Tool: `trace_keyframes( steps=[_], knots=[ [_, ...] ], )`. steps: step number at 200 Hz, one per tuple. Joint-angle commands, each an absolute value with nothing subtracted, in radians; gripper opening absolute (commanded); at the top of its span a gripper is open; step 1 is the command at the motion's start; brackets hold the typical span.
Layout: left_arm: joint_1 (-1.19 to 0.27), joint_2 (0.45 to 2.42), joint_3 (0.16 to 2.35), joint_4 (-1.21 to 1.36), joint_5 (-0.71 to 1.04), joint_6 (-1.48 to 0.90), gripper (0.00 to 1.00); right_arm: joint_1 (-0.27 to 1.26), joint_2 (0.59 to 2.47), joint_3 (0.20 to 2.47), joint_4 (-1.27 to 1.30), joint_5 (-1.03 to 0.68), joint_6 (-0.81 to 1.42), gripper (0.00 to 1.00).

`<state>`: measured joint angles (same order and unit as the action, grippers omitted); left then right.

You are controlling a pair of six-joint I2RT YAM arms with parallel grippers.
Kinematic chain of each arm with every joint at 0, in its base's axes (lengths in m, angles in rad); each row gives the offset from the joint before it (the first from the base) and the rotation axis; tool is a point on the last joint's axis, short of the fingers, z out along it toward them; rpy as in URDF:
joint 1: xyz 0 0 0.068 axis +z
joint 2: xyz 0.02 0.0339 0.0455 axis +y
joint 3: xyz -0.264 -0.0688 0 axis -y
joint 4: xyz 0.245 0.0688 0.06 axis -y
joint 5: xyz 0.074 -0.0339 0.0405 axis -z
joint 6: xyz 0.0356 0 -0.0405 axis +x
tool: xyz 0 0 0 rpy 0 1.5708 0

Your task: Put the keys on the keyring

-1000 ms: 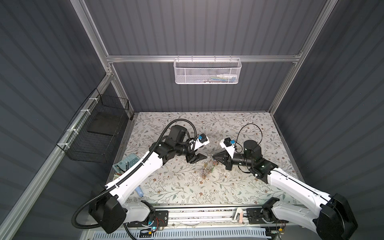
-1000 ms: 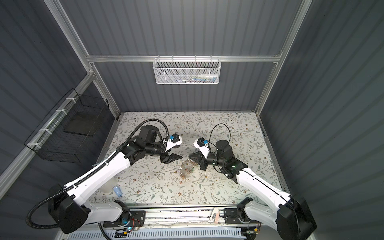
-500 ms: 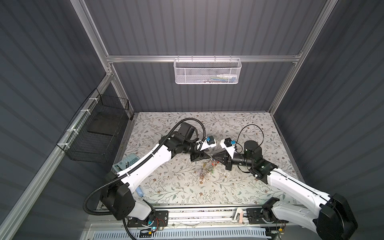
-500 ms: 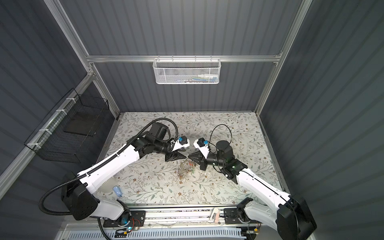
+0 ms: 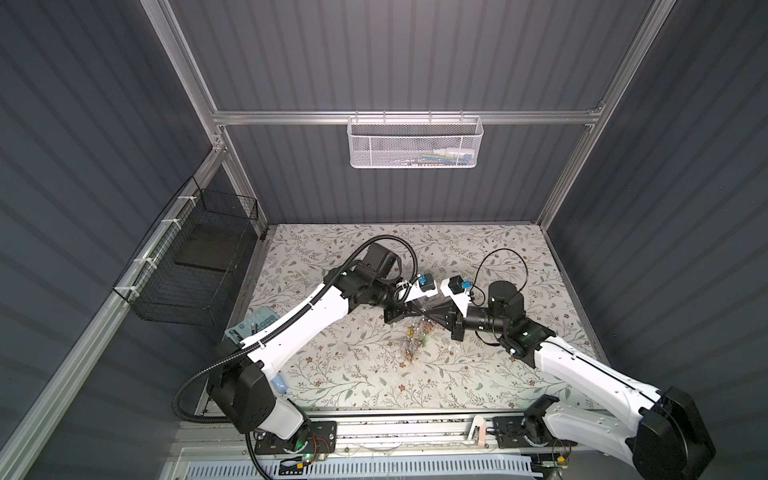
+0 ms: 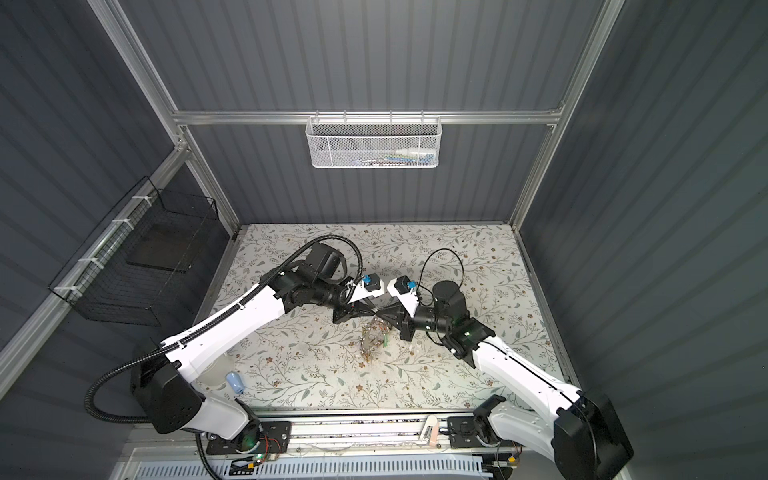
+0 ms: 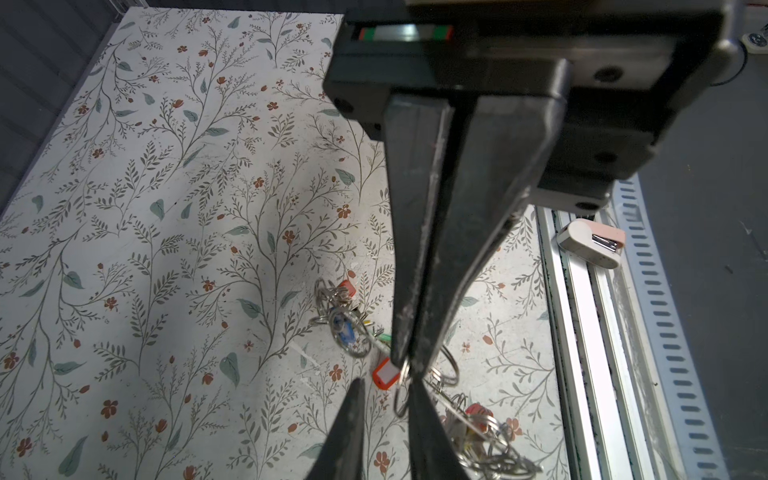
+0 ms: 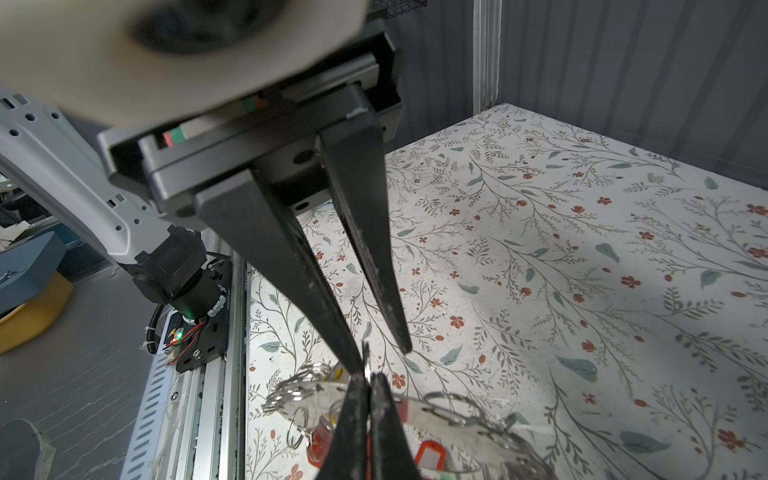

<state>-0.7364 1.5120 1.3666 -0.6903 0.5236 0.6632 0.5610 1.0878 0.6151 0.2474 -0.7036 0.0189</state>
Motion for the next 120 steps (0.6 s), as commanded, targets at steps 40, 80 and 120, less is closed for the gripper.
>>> trace_keyframes(
  steps=[40,80,120],
  knots=[
    [-0.758,1.537,1.401,-0.744,0.508,0.685,0.13,0.559,1.078,0.615,0.313,-0.729,0.027,0.00],
    [-0.765,1.549,1.443,-0.754,0.510,0.685,0.09,0.559,1.078,0.616,0.310,-0.730,0.024,0.00],
    [-0.778,1.546,1.438,-0.764,0.537,0.677,0.00,0.558,1.083,0.617,0.305,-0.723,0.022,0.00]
  ],
)
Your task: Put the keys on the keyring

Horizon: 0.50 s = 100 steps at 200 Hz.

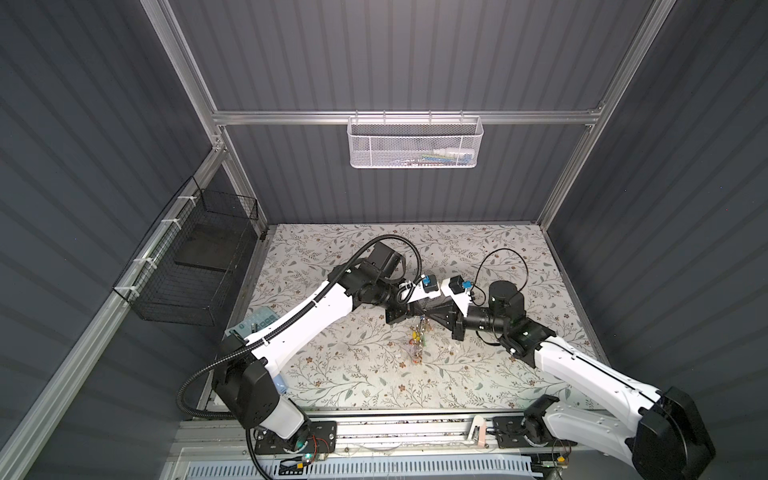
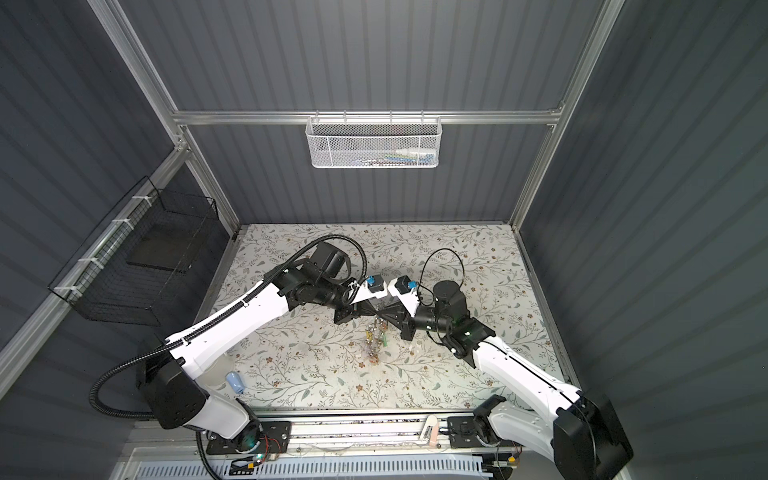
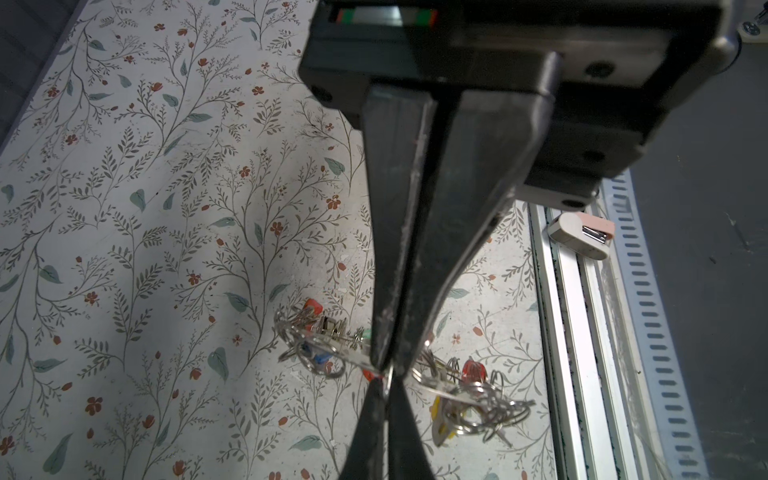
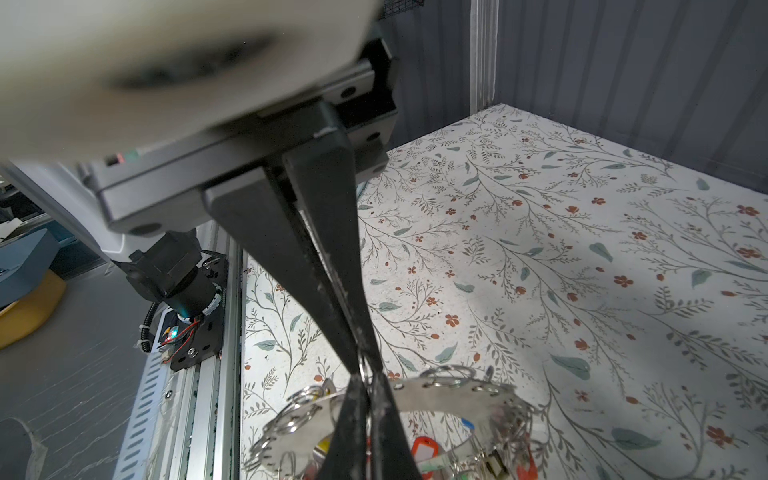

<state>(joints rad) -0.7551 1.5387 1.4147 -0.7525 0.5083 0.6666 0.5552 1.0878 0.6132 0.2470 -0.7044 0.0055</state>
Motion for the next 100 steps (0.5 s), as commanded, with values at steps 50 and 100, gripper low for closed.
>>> trace_keyframes(
  steps=[50,100],
  knots=[
    [-0.772,1.459,1.282,-0.579,0.545,0.534,0.00,0.543,1.069,0.617,0.311,-0.728,0.051,0.04],
    [-0.746,1.381,1.198,-0.469,0.549,0.445,0.00,0.530,1.036,0.609,0.318,-0.720,0.088,0.24]
  ],
)
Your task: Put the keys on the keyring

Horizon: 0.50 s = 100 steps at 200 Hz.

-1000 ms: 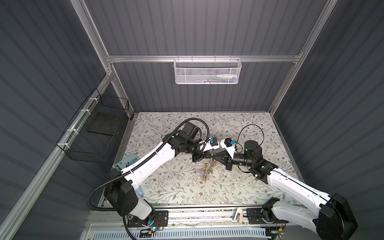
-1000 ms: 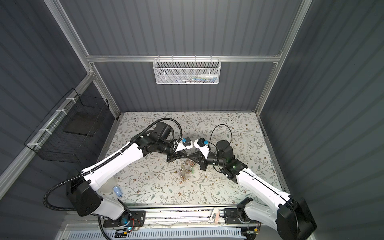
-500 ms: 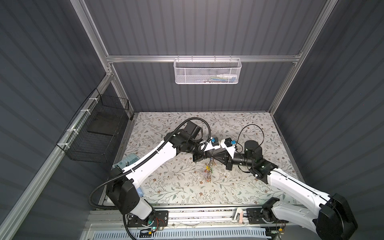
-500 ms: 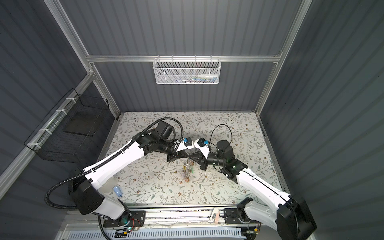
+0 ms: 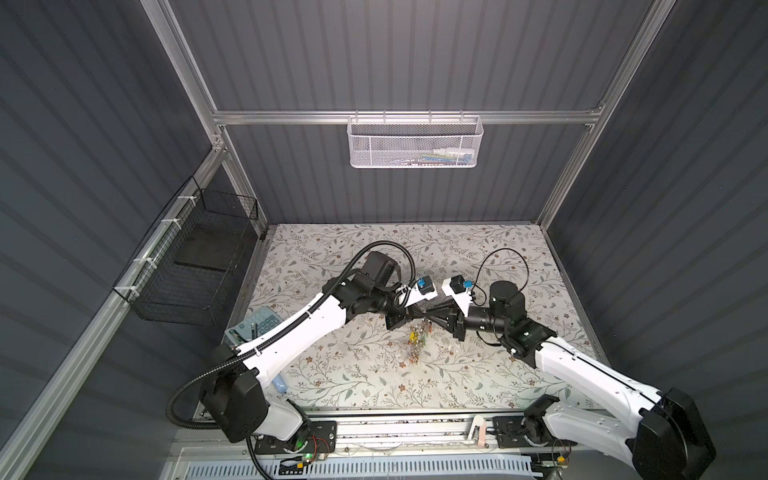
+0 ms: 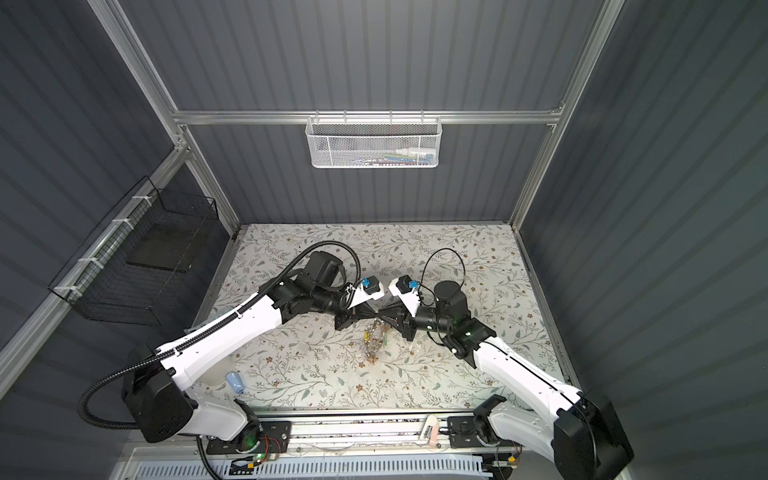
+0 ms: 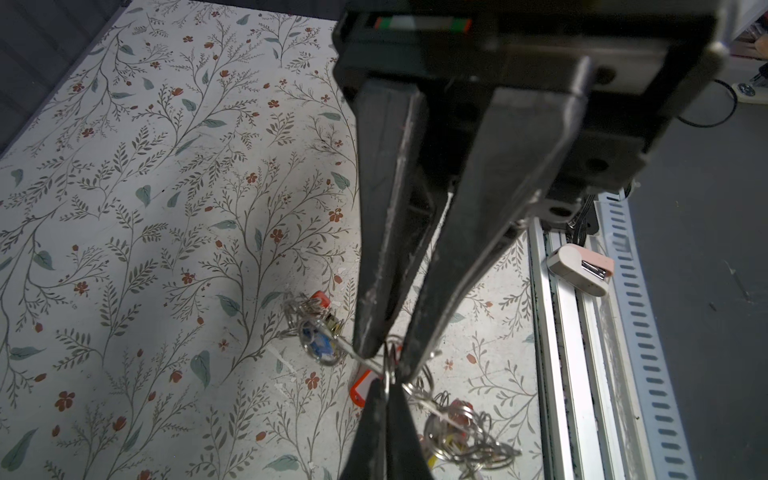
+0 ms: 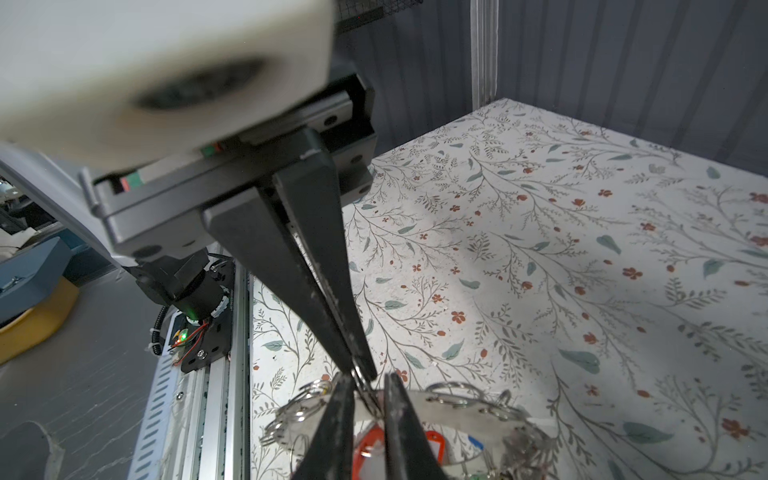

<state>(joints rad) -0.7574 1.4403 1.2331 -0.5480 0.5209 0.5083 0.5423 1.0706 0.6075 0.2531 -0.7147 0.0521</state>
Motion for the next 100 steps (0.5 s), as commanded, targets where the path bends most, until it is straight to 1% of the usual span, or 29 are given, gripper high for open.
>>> trace_keyframes(
  steps=[1,18,100],
  knots=[
    [-0.745,1.380,1.196,-0.465,0.547,0.443,0.00,0.529,1.035,0.608,0.319,-0.721,0.089,0.24],
    [-0.736,1.345,1.157,-0.414,0.549,0.409,0.00,0.516,1.023,0.597,0.338,-0.714,0.110,0.29],
    [-0.727,1.175,0.925,-0.028,0.539,0.161,0.00,0.502,1.037,0.595,0.353,-0.727,0.142,0.35]
  ],
)
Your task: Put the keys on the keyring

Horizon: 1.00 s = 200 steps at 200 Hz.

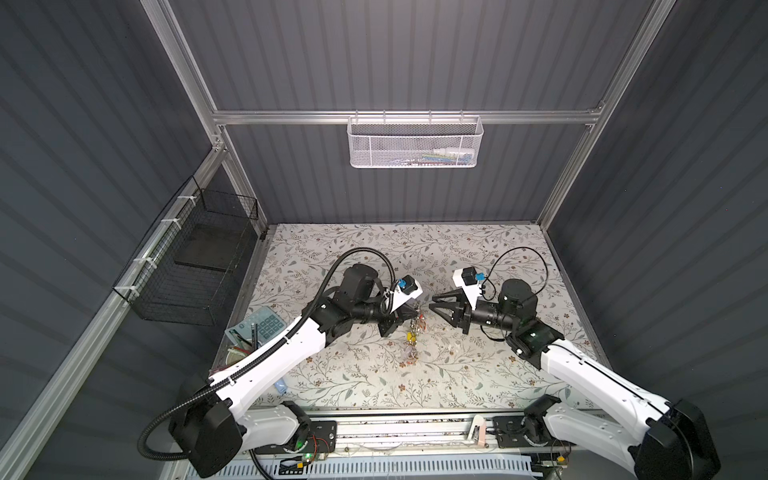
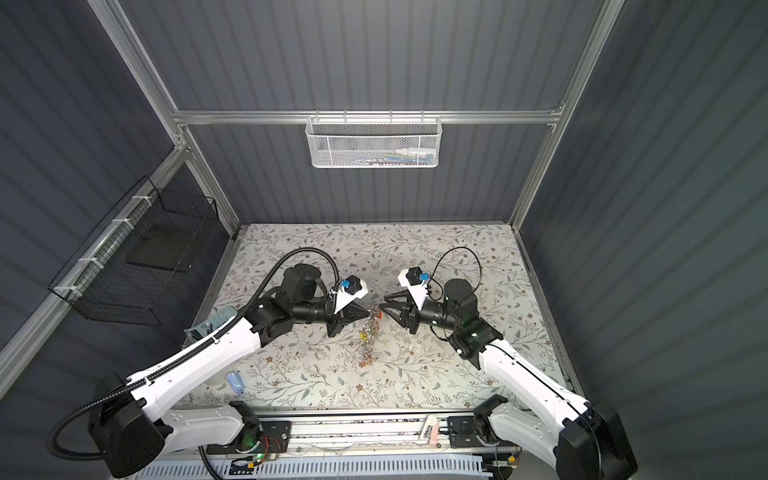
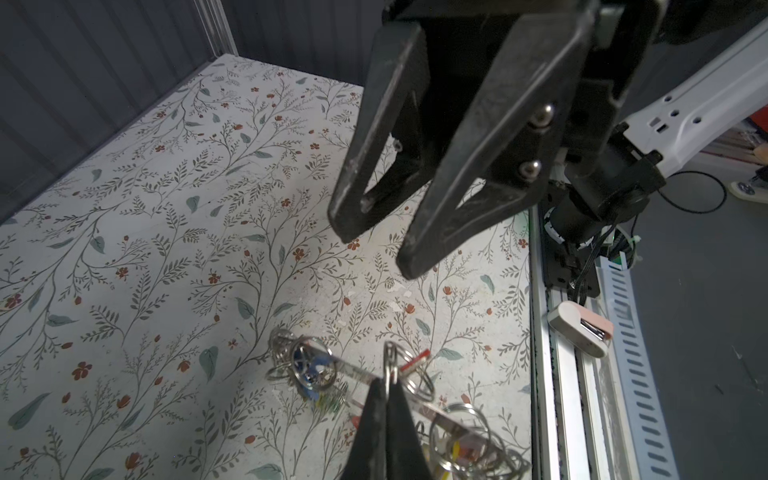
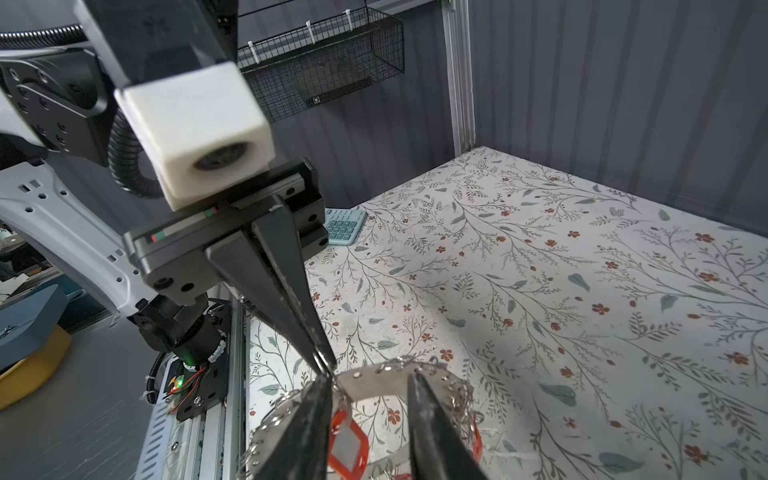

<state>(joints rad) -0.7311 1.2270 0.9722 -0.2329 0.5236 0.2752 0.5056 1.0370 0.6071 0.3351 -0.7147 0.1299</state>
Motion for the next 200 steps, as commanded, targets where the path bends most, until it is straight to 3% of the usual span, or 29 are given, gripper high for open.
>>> trace_keyframes(
  steps=[1,100,200],
  knots=[
    [-0.727,1.173,0.921,-0.023,0.539,0.158,0.00,0.502,1.036,0.595,0.354,-0.727,0.142,0.35],
    [-0.727,1.113,0.641,0.535,0.505,-0.149,0.00,0.502,1.047,0.591,0.386,-0.778,0.173,0.42],
    [-0.729,1.159,0.561,0.789,0.527,-0.266,0.00,0.503,1.079,0.595,0.412,-0.831,0.196,0.44]
  ],
)
